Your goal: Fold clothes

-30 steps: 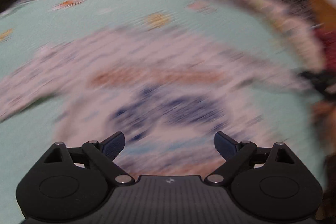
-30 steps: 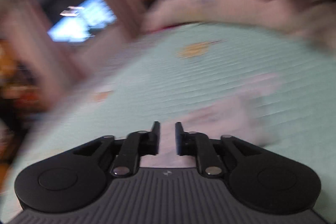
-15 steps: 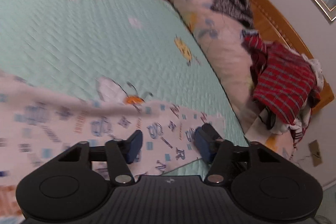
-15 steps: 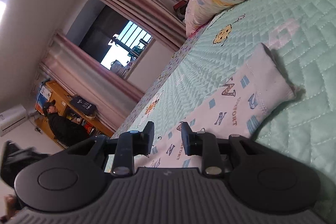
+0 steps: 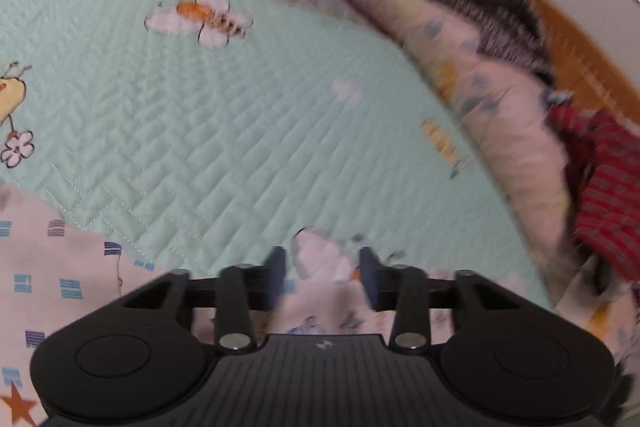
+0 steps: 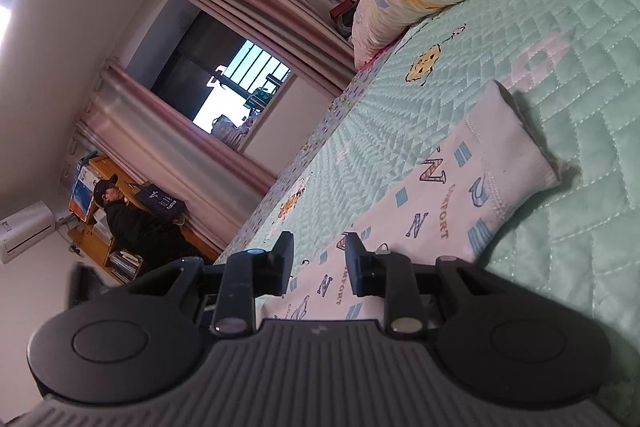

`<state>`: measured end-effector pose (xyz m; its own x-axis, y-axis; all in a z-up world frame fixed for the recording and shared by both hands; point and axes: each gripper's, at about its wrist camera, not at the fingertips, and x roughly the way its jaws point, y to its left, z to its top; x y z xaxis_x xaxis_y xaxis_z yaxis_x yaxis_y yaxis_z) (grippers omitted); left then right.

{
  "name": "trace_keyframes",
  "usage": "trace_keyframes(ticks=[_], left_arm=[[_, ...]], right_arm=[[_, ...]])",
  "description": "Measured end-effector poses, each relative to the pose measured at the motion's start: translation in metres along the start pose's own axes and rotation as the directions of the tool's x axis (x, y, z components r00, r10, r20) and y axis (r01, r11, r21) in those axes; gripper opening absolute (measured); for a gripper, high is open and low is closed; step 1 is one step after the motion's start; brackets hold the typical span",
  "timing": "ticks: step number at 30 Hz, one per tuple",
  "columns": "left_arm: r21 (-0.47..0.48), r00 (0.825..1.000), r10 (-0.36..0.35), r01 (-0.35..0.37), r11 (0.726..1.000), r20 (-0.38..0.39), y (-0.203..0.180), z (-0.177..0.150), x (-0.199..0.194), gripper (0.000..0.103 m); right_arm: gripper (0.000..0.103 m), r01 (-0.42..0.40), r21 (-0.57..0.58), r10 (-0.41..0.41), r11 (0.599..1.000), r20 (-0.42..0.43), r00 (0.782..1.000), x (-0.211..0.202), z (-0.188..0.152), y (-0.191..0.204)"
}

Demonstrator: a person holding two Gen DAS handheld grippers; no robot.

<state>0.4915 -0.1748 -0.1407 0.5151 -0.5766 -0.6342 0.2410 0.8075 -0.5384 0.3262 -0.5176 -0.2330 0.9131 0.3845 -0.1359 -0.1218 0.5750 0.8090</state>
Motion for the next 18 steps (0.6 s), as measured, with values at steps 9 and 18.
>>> trace_keyframes(ticks=[9, 18], left_arm=[[-0.028, 0.973, 0.233, -0.233, 0.972, 0.004, 0.039, 0.003, -0.005, 0.037], [0.053, 0.942, 0.335, -0.333, 0.942, -0.033, 0.048, 0.001, -0.011, 0.043]], right_arm=[[0.03, 0.001, 0.001, -0.001, 1.0, 0.0, 1.0, 0.002, 0.001, -0.001], [0.03, 0.0, -0.001, 0.0, 1.0, -0.002, 1.0, 0.002, 0.002, -0.001]])
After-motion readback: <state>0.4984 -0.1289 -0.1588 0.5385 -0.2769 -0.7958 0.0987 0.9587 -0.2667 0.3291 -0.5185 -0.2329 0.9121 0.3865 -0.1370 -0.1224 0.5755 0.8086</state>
